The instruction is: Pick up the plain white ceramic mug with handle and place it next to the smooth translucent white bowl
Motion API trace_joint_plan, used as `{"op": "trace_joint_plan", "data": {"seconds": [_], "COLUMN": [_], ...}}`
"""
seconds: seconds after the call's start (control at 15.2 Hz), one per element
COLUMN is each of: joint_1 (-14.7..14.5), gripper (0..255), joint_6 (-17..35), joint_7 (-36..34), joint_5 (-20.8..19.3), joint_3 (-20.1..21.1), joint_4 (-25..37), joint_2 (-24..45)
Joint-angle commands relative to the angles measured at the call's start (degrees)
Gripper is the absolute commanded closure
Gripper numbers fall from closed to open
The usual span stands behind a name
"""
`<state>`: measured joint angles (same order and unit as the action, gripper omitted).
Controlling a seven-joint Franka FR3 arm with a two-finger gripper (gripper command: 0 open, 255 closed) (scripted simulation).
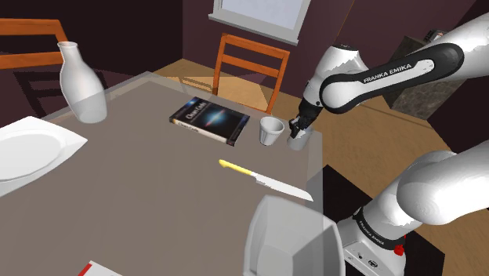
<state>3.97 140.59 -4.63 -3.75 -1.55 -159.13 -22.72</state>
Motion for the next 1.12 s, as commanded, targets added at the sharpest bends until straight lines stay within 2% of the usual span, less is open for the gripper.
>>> {"op": "trace_joint_plan", "data": {"seconds": [0.0, 0.33, 1.06], "joint_1": [0.01, 0.01, -0.2], "gripper": [255, 255, 255], "joint_6": [0.0, 0.0, -10.88], "joint_7": [0.0, 0.0, 0.46], "joint_5": [-0.01, 0.0, 0.46], "joint_3": [-0.01, 0.0, 0.06], "joint_4": [-0.01, 0.0, 4.43], "joint_2": [0.01, 0.01, -6.43]}}
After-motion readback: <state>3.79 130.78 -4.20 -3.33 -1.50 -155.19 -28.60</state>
